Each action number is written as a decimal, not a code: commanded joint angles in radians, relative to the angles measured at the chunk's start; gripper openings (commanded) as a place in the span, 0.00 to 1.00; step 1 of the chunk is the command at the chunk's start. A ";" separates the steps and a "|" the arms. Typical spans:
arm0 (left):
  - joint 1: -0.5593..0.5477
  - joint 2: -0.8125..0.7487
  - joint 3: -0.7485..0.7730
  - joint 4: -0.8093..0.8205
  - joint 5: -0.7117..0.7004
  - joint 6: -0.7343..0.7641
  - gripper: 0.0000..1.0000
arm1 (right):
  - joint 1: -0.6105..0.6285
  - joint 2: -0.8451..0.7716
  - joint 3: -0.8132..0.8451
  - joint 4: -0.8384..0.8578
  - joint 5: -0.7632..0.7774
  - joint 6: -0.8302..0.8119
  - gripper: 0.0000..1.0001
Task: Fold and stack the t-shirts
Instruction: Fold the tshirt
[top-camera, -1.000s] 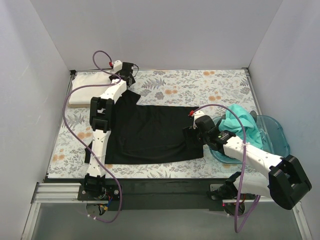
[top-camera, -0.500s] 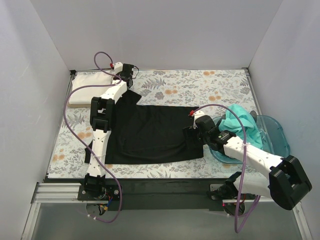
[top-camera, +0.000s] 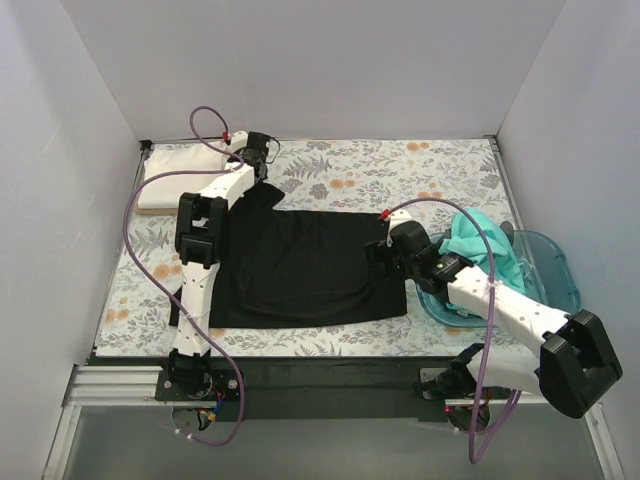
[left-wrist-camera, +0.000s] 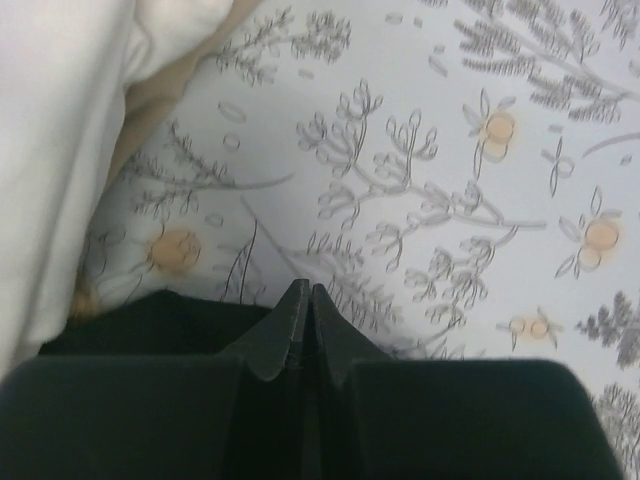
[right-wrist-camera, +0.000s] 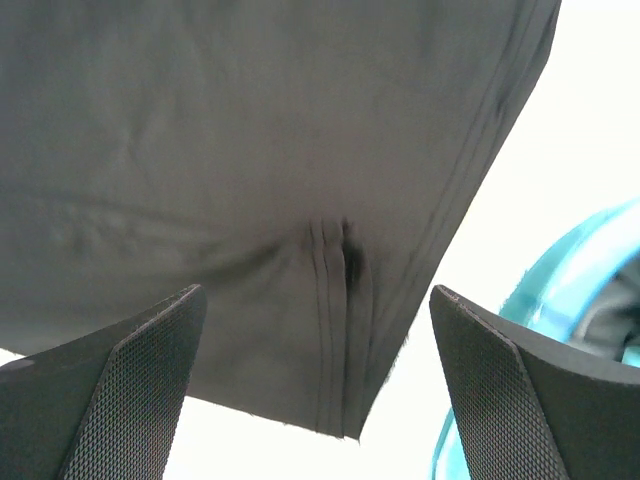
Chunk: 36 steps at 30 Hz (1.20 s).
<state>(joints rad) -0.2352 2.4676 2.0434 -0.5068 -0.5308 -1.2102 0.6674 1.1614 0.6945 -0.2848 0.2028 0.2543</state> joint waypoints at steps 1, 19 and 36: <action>-0.023 -0.168 -0.075 -0.024 -0.012 -0.012 0.00 | -0.014 0.063 0.143 0.026 0.038 0.023 0.98; -0.036 -0.513 -0.545 0.178 0.055 -0.097 0.00 | -0.275 0.736 0.822 -0.103 0.115 0.046 0.98; -0.041 -0.598 -0.681 0.208 0.057 -0.101 0.00 | -0.276 1.020 0.959 -0.198 0.202 0.000 0.69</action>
<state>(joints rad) -0.2726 1.9400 1.3808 -0.3058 -0.4595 -1.3045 0.3901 2.1941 1.6821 -0.4629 0.3912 0.2516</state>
